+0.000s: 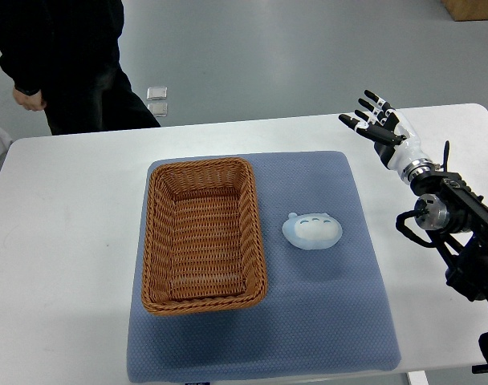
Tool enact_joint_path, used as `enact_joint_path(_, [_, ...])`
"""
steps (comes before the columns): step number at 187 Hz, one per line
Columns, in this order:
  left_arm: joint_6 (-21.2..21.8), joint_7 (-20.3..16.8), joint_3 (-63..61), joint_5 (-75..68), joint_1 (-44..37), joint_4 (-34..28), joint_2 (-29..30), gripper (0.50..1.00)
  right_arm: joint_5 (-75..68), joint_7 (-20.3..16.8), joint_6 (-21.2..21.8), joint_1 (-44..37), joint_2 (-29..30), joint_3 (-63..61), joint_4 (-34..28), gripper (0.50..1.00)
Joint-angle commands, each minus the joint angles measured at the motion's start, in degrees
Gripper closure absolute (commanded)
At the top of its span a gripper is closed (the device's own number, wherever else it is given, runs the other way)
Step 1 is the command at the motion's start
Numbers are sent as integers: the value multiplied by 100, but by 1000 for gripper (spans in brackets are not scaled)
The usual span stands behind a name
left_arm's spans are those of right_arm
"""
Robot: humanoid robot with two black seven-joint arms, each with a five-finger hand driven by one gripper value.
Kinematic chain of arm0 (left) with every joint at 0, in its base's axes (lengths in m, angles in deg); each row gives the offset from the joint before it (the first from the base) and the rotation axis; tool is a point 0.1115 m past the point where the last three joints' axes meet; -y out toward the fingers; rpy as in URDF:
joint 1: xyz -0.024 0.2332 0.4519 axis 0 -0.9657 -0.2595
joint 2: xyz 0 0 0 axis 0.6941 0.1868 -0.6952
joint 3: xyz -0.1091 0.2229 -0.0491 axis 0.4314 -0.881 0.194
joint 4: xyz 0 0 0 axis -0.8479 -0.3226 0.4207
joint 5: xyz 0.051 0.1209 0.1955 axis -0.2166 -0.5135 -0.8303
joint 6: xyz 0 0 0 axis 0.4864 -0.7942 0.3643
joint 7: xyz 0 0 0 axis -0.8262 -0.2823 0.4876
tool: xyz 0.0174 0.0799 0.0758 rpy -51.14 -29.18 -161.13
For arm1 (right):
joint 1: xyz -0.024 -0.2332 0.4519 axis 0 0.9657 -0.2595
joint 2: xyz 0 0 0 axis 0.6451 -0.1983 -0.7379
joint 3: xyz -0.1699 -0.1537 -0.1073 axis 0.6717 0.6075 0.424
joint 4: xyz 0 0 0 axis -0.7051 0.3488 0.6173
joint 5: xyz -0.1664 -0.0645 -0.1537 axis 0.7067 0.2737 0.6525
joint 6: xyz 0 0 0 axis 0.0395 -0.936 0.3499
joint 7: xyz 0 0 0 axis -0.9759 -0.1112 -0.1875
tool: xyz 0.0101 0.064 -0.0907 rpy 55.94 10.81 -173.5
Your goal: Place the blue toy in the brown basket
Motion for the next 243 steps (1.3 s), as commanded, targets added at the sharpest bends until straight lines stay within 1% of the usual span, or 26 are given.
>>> enact_joint_path(1, [0, 0, 8, 0, 0, 0, 0, 500, -4, 0, 9, 2, 4, 8, 0, 574])
enact_joint_path(243, [0, 0, 0, 0, 0, -9, 0, 500, 5, 44, 53, -95, -110, 17, -17, 574])
